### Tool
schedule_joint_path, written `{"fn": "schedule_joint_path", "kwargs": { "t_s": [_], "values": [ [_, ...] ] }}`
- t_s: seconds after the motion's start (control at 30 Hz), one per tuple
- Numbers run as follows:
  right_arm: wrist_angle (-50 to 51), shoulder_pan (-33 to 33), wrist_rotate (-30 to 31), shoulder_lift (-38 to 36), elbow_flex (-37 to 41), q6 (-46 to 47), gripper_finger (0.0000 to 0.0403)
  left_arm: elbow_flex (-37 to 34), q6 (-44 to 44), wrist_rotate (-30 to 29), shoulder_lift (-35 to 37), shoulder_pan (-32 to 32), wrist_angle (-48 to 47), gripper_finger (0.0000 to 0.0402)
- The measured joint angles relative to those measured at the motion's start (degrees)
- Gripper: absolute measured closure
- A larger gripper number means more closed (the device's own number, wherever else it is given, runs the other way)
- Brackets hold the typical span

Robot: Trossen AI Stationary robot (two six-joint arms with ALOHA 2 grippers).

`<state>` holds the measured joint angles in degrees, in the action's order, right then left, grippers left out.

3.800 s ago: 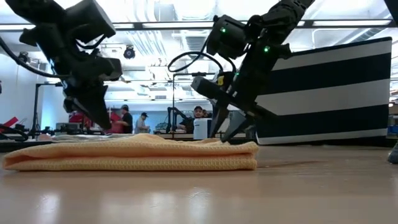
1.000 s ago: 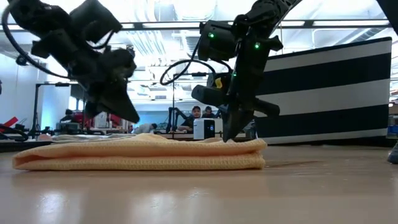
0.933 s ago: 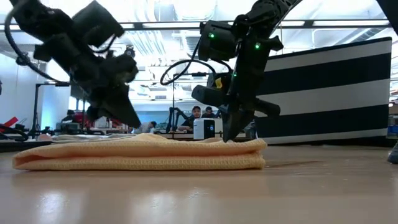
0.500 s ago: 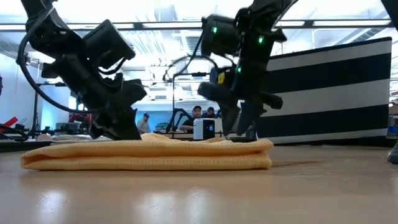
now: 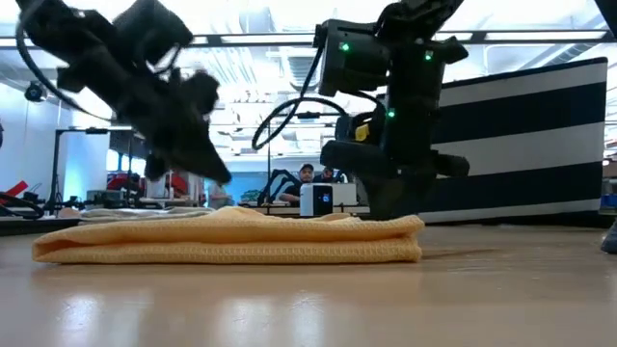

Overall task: Fold towel
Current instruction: Fold the yellow towel

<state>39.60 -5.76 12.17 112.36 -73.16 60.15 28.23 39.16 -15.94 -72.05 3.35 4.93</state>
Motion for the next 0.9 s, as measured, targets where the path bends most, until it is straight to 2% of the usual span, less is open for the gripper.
{"fn": "schedule_joint_path", "kwargs": {
  "t_s": [0.17,0.27,0.33,0.4,0.47,0.57,0.6,0.7,0.9],
  "values": [
    [-0.9,-0.5,-0.4,-0.5,-1.7,-1.1,0.0268,-0.8,-3.7,1.4,8.7,4.0,-3.7,0.0401],
    [2.6,-0.6,-0.2,-1.6,-2.8,-1.5,0.0266,-0.8,-5.7,1.9,12.0,9.4,-4.0,0.0401],
    [8.3,-0.6,0.6,-2.4,-3.0,-0.1,0.0264,-0.8,-3.5,1.0,13.0,11.9,-5.3,0.0401],
    [12.7,0.2,2.0,-2.5,-3.0,2.1,0.0262,-0.9,0.9,-0.8,14.2,13.4,-11.0,0.0401],
    [13.0,1.9,2.6,-2.6,-3.0,3.3,0.0262,-0.9,5.7,-2.7,15.0,13.8,-18.6,0.0401],
    [10.1,4.8,3.0,-2.4,-2.7,3.3,0.0267,-2.0,12.6,-3.2,15.0,13.3,-33.1,0.0401],
    [8.7,5.7,3.1,-1.9,-2.7,3.3,0.027,-2.6,14.3,-3.5,14.4,13.2,-34.9,0.0401],
    [5.2,8.0,3.4,0.1,-2.5,1.9,0.0282,-6.0,16.8,-3.6,12.8,13.4,-31.9,0.0401],
    [1.7,8.7,4.3,3.0,-4.1,0.9,0.0309,-12.1,15.7,-3.0,5.4,13.4,-10.5,0.0401]
  ]
}}
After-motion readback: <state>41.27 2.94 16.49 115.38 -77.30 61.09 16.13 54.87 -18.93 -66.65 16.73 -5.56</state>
